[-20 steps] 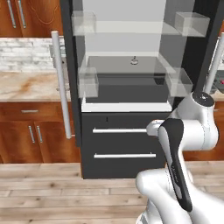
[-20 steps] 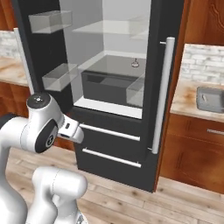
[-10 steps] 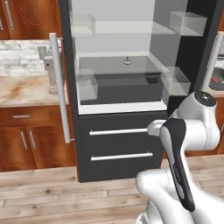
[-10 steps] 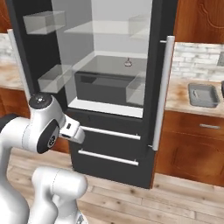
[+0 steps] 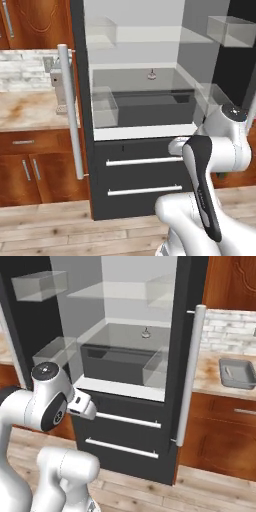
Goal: Place one garlic and one fish in each tupperware on the nearby counter, to pack two identical lunches.
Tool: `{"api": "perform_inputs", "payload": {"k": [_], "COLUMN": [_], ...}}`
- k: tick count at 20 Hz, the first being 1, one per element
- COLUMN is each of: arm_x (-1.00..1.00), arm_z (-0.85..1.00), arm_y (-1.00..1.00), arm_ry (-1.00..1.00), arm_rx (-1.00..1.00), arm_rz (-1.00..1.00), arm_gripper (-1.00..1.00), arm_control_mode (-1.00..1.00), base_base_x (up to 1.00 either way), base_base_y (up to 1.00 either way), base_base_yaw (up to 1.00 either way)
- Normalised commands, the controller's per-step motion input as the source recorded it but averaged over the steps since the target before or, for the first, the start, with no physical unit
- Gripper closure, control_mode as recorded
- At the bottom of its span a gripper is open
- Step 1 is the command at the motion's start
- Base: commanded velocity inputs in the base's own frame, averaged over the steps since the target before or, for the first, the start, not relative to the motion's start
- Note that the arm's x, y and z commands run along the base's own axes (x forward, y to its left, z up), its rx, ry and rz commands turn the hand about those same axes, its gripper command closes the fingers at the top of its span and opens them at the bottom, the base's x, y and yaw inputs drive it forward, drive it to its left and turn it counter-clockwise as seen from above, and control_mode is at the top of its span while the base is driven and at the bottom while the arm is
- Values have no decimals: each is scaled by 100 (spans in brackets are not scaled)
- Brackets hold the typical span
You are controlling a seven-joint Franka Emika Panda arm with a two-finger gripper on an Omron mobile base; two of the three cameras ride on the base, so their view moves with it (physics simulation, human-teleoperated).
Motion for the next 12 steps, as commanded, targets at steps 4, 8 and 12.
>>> {"api": "perform_inputs", "payload": {"k": [4, 8, 12], "arm_x": [0, 0, 0], "arm_z": [0, 0, 0], "arm_y": [0, 0, 0], "arm_ry": [0, 0, 0], "arm_rx": [0, 0, 0], "arm_rz": [0, 0, 0], "arm_gripper": [-100, -100, -100], "arm_control_mode": [100, 100, 100], "base_base_x": [84, 81, 83], "base_base_y": [-36, -44, -25], "base_base_yaw": [-1, -4, -5]}}
